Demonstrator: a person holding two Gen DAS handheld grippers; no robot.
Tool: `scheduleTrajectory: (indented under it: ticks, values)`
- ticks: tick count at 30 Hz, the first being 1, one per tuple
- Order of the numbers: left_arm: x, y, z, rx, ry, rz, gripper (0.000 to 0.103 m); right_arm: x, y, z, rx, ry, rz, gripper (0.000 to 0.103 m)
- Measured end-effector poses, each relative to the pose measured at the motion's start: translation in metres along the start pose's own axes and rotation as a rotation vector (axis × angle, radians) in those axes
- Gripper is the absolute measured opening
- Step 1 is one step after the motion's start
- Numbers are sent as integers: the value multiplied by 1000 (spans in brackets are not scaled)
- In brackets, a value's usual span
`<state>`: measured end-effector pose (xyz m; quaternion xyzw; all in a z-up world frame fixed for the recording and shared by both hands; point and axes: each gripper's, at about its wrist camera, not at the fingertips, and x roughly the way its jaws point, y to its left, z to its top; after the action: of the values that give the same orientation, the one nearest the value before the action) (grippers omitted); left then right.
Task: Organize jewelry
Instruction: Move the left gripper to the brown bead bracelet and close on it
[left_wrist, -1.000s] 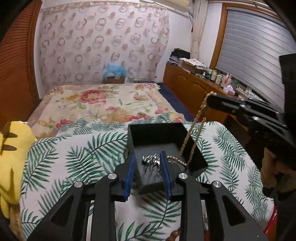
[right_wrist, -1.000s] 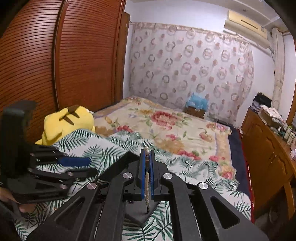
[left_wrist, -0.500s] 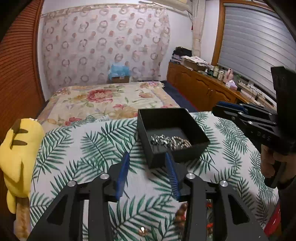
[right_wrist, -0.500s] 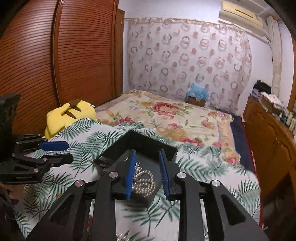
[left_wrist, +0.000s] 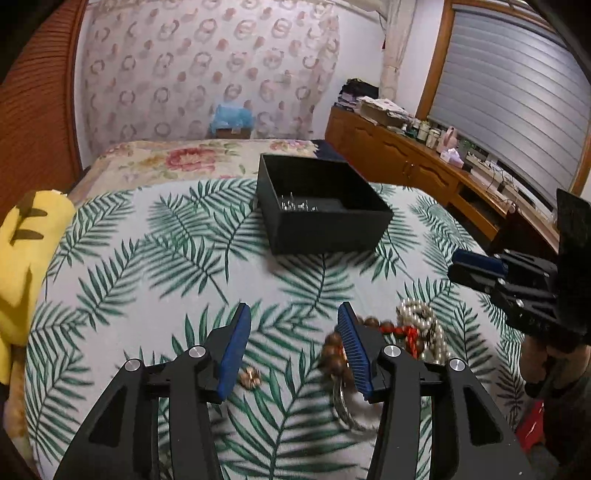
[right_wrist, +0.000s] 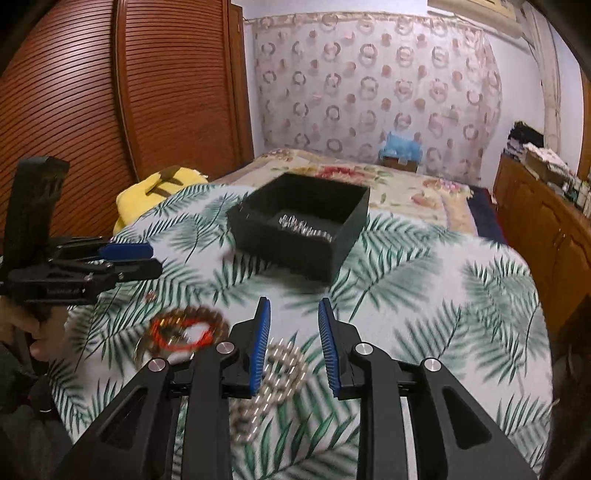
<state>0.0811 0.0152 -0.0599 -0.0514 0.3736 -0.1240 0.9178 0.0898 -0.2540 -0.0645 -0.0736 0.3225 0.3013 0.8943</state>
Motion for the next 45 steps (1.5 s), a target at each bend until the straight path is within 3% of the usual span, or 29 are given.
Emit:
scheduleTrajectory:
  ticks: [2,17,27,28,30,32,43,45]
  values:
    - [1,0,-4,-4,11,-4,47,-3,2,-8,6,5,5,36]
    - [35,1,-3,-41,132,-64,44,-10,9,-47,49,46,11,37]
    - [52,-15,2,67,207,-39,40,-11,10,-52,47,35,1,37]
    - [53,-16,3,78,207,-38,39,-12,8,-53,57,33,5,37]
    - [53,-18,5,88,202,-48,25,-11,6,-53,68,32,11,37]
    - [54,-22,7,105,203,-50,20,-11,5,-53,70,35,12,37]
    - [67,-33,12,176,224,-60,20,-7,8,-53,59,50,8,37]
    - [66,-34,11,182,223,-74,12,-6,7,-53,59,53,7,37]
